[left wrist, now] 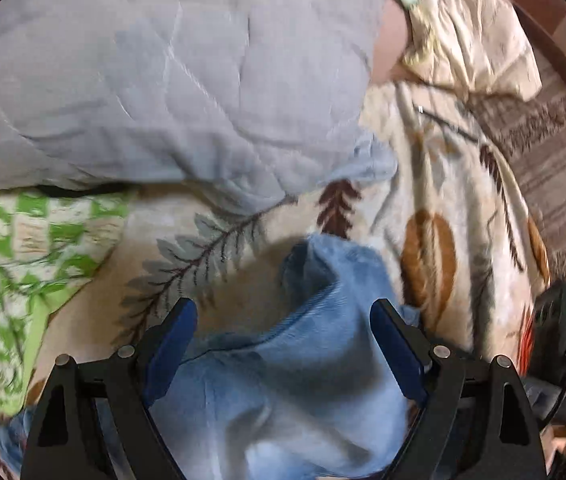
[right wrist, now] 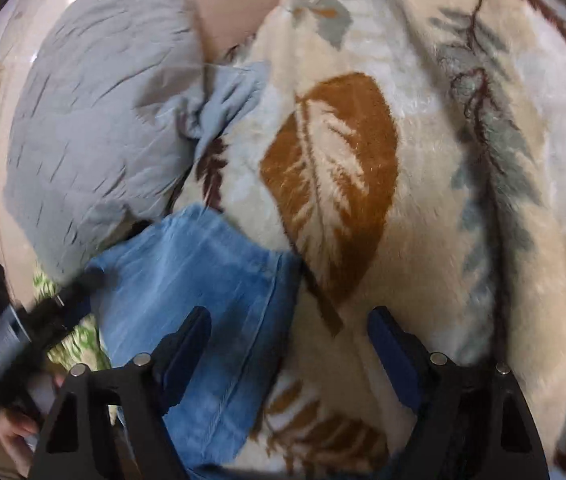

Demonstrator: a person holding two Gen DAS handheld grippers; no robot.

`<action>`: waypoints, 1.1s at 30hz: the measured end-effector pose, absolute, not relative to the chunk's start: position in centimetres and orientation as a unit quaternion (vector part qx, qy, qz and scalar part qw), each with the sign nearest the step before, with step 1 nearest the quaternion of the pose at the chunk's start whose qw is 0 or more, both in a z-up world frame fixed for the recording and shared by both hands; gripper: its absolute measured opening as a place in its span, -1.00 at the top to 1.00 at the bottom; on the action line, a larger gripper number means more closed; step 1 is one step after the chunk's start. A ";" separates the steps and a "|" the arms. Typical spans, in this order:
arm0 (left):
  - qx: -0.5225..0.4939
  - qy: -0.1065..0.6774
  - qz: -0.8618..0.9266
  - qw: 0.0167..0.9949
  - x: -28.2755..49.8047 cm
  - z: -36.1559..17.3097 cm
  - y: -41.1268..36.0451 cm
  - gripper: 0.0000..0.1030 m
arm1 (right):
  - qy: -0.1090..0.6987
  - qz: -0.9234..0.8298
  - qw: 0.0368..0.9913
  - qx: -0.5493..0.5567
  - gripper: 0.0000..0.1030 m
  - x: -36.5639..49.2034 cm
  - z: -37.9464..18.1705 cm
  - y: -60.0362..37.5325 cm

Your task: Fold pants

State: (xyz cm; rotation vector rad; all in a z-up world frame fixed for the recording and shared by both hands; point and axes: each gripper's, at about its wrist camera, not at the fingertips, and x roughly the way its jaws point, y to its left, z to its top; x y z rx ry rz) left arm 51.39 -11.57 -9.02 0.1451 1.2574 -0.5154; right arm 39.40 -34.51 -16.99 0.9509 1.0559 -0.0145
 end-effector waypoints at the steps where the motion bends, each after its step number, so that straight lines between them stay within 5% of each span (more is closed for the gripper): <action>1: 0.062 0.586 -0.243 0.770 51.5 -9.6 -11.4 -0.72 | 0.484 -0.006 0.758 0.437 -0.61 39.8 -17.0 -34.6; 6: 0.040 0.587 -0.265 0.764 51.2 -10.3 -10.5 -0.54 | 0.483 0.006 0.761 0.433 -0.53 41.0 -16.5 -34.1; 9: 0.034 0.580 -0.265 0.769 51.0 -9.6 -10.1 -0.54 | 0.480 0.032 0.744 0.464 -0.35 40.9 -16.4 -34.5; 16: 0.039 0.580 -0.278 0.764 50.6 -9.9 -10.4 -0.54 | 0.500 0.017 0.743 0.445 -0.30 42.2 -17.3 -33.1; 17: 0.037 0.580 -0.280 0.764 50.6 -10.0 -10.4 -0.49 | 0.503 0.014 0.745 0.438 -0.23 42.6 -17.3 -32.7; 19: 0.033 0.582 -0.282 0.762 50.5 -10.1 -10.3 -0.17 | 0.507 0.005 0.752 0.421 0.65 43.2 -17.4 -32.5; 20: 0.036 0.584 -0.280 0.761 50.4 -10.3 -10.2 0.16 | 0.508 0.005 0.752 0.420 0.78 43.3 -17.7 -32.6; 21: 0.046 0.587 -0.280 0.759 50.2 -10.5 -10.2 0.56 | 0.507 0.014 0.750 0.424 0.79 43.2 -18.0 -32.8; 23: 0.053 0.589 -0.285 0.754 49.7 -10.7 -10.2 0.75 | 0.520 0.036 0.736 0.433 0.84 42.9 -18.1 -33.3; 33: 0.087 0.575 -0.256 0.773 48.0 -5.6 -14.3 0.78 | 0.403 0.073 0.812 0.416 0.86 37.4 -10.0 -35.9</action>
